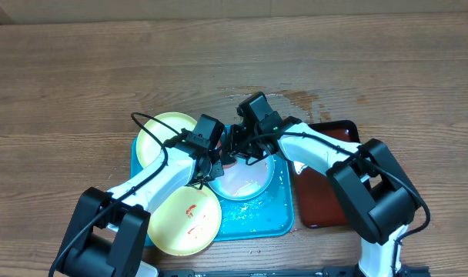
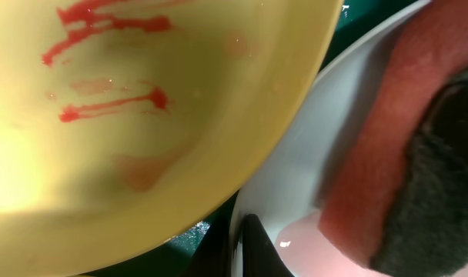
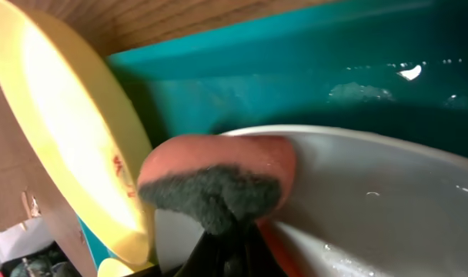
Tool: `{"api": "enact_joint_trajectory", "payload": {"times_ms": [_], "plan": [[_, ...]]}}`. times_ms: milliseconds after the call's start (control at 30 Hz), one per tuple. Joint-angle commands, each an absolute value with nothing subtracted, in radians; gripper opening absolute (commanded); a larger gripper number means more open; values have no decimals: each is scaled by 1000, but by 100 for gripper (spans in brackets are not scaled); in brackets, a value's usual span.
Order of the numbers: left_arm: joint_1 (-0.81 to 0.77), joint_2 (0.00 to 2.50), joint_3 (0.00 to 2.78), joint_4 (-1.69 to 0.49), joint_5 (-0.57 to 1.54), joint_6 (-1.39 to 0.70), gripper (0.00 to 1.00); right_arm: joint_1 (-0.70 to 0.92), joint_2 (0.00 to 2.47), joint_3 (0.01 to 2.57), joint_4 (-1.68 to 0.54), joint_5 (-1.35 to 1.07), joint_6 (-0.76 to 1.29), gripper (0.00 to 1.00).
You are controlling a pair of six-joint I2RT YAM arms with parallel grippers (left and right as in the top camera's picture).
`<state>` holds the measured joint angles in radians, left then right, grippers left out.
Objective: Clean dirty plates on tray and stack at the side
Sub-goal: 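Scrub the white plate's red smear with the sponge in the right gripper, then keep scrubbing the white plate with the sponge while left gripper holds rim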
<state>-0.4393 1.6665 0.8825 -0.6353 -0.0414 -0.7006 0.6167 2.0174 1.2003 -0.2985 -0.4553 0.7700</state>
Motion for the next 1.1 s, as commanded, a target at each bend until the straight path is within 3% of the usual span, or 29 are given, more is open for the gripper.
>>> {"api": "enact_joint_trajectory", "payload": {"times_ms": [0,233,500,1067], "plan": [[-432,1723,830,-670,-141,-688,4,619,2060,1198,-295,-443,817,4],[-432,1723,830,-679,-146,-688,4,547,2078,1198,-401,-289,845,4],[-432,1723,830,-680,-161,-689,4,430,2068,1200,-617,-202,700,4],[-432,1723,829,-684,-161,-712,4,426,1972,1200,-934,5,541,4]]}}
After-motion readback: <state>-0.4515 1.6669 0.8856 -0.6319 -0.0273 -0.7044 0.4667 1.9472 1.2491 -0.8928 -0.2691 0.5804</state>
